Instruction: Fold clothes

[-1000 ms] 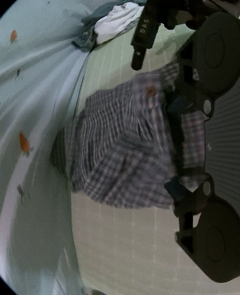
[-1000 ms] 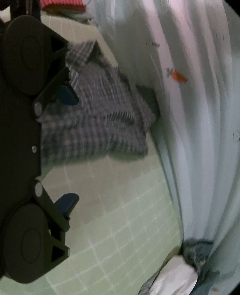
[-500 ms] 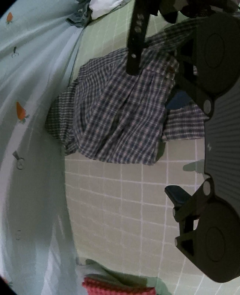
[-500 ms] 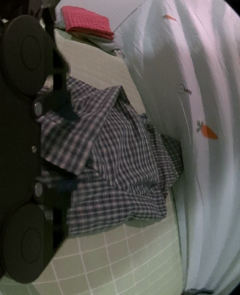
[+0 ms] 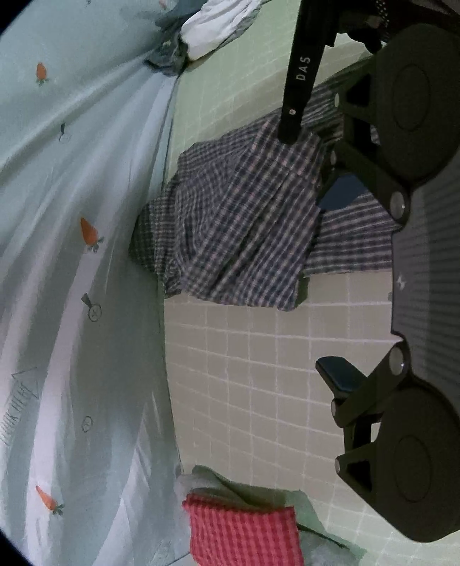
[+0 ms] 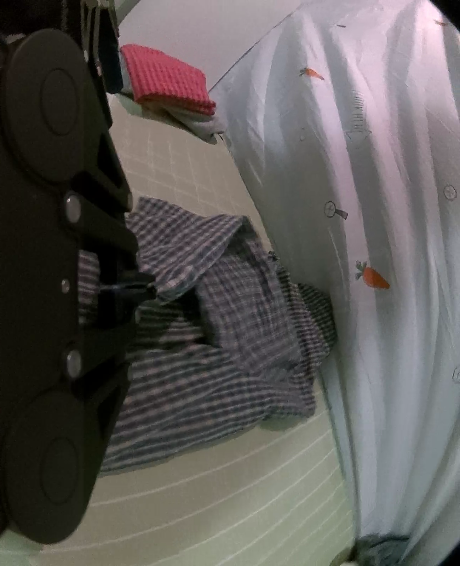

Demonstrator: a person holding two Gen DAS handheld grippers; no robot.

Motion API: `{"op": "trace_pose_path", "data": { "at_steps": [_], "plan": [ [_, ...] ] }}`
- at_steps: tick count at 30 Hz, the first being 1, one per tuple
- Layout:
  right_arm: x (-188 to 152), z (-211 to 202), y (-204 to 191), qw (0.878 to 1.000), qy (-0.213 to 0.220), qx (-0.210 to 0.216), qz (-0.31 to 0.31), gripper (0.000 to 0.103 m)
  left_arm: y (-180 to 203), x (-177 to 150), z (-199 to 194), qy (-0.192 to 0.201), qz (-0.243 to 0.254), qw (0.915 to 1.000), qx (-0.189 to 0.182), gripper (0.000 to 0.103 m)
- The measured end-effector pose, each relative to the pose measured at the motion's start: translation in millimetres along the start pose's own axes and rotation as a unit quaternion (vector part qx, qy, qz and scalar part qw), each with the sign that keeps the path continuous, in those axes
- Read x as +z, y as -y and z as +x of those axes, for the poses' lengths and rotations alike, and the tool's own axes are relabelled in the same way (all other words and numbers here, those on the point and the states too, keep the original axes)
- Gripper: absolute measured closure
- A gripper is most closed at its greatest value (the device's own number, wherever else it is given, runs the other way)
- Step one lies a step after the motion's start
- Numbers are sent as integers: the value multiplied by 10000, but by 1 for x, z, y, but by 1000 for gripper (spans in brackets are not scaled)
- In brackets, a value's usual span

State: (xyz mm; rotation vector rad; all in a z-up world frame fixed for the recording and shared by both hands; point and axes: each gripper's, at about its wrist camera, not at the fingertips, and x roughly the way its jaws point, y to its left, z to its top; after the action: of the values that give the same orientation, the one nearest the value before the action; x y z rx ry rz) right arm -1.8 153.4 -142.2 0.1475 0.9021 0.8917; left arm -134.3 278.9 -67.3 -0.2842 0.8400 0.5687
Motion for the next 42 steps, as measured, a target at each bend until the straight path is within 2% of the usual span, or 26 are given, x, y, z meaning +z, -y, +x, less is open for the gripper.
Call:
{"op": "trace_pose_path", "data": {
  "at_steps": [8, 18, 26, 28, 29, 31, 32, 34, 38, 42],
  "plan": [
    [-37, -48, 4, 9980, 91, -45, 620, 101, 11, -24, -25, -70, 261, 9996, -128, 13],
    [-87, -105, 16, 9928, 200, -382, 1118, 102, 25, -67, -43, -385, 429, 9977, -363, 13],
    [-123, -132, 36, 9879, 114, -567, 1441, 102, 40, -97, -55, -604, 524, 9959, -415, 13],
    [-126, -134, 37, 9873, 97, -568, 1481, 98, 41, -101, -59, -606, 548, 9959, -394, 13],
    [-125, -134, 36, 9877, 95, -556, 1456, 94, 41, -103, -61, -598, 541, 9960, -374, 13],
    [-121, -132, 32, 9900, 120, -523, 1303, 78, 40, -105, -65, -579, 522, 9964, -331, 13],
    [-120, -130, 28, 9919, 141, -495, 1162, 60, 38, -106, -67, -569, 502, 9967, -304, 13],
    [-114, -122, 16, 9961, 172, -438, 742, 39, 34, -107, -71, -536, 458, 9973, -227, 13],
    [-101, -98, -9, 9990, 207, -390, -85, 18, 25, -107, -80, -407, 348, 9986, -39, 10],
    [-85, -69, -27, 9958, 406, -604, -563, 15, 16, -104, -89, -227, 233, 9994, 138, 6]
  ]
}}
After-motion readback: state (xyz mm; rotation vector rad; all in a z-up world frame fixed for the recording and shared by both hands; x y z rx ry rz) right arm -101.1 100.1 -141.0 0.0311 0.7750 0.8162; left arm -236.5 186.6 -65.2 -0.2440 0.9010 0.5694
